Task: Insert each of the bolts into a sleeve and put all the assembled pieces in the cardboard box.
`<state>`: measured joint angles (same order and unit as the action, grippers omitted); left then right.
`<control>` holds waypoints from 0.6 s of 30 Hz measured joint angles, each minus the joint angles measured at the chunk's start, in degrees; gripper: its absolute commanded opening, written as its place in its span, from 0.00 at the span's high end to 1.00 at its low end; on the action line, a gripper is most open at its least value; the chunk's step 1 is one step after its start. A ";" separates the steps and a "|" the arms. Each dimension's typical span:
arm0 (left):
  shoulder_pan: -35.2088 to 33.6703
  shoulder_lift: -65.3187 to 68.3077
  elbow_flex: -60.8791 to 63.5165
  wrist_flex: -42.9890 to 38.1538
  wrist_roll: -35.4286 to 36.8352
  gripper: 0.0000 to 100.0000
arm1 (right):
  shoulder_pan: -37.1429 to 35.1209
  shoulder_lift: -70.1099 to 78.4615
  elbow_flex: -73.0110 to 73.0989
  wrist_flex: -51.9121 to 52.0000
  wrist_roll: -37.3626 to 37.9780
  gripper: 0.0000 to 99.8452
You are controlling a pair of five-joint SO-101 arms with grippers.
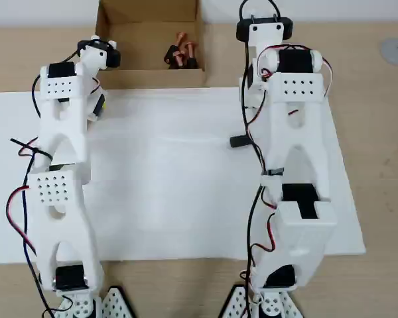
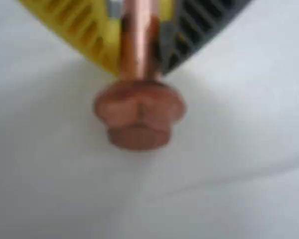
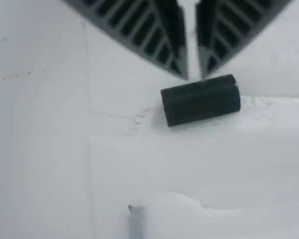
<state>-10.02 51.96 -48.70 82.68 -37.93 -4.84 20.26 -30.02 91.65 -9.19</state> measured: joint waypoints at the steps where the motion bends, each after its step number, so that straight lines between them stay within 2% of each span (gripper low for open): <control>1: 0.00 0.00 0.00 0.00 0.00 0.99 | 0.00 0.00 0.00 0.00 0.00 0.99; 5: 0.00 0.00 0.00 1.14 0.00 0.99 | 0.00 0.00 0.00 0.62 0.00 0.99; 10: 0.26 0.26 -6.15 12.13 1.76 0.99 | -1.49 0.00 -3.69 5.54 1.58 0.99; 13: 0.70 0.00 -11.34 15.91 7.82 0.99 | -5.27 0.00 -5.71 8.70 8.62 0.99; 18: -0.88 -5.10 -11.08 17.23 26.55 0.99 | -9.58 0.00 -5.01 9.93 27.96 0.93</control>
<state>-10.90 46.86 -59.78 99.91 -11.38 -14.42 20.26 -35.03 101.58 18.77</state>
